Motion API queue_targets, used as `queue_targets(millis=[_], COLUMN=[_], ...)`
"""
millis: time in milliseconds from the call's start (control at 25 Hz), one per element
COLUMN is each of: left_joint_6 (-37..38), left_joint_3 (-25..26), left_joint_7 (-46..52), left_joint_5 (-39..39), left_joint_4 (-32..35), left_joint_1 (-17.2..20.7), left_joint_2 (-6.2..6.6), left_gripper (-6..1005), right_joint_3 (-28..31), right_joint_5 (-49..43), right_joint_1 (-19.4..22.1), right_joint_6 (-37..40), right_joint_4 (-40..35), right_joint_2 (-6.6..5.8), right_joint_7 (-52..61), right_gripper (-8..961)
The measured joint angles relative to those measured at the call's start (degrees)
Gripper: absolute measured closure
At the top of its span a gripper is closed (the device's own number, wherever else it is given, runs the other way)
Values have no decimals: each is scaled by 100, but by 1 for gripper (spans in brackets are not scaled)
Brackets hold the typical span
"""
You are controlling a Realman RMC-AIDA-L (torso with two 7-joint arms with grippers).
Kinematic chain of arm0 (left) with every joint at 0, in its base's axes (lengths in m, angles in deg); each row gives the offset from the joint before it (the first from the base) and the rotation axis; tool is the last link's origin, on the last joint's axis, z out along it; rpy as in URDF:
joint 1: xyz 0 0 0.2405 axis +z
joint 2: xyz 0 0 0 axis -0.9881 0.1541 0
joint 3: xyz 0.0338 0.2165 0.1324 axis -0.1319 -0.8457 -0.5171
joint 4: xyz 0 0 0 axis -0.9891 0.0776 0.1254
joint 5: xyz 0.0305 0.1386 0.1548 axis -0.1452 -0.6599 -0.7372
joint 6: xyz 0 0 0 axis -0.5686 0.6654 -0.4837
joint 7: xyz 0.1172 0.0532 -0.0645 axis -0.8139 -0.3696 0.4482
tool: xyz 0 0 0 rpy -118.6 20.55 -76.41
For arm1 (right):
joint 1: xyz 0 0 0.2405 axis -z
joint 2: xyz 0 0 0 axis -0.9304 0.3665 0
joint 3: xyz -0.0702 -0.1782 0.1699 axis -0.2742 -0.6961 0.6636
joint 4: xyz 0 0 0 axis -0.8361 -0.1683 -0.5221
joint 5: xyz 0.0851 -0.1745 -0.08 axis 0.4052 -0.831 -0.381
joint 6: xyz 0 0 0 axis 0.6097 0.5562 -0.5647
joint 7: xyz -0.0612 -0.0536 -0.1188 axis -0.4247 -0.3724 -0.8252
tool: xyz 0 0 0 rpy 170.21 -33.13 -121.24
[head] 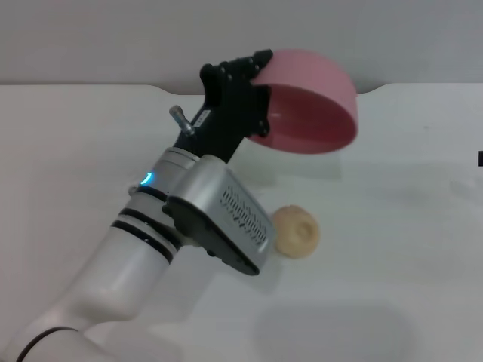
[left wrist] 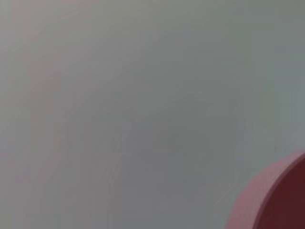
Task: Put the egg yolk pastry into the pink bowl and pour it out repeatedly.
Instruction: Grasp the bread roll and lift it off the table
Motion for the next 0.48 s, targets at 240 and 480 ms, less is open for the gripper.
queue_targets(millis=[240, 480], left_joint_6=[-138, 2796], left_joint_3=[149, 2249], left_joint_7=[264, 193], left_joint_5=[405, 2358], left_joint_4=[42, 1398], left_joint_1=[-27, 424], left_joint_2=[-2, 83], left_gripper=[999, 999], right_joint_3=[-49, -462], right_joint_5=[28, 42], right_joint_1=[1, -72], right_joint_6=[35, 82], right_joint_4=[6, 162], right_joint_2=[27, 38], right_joint_7=[-121, -209], right_gripper=[446, 452])
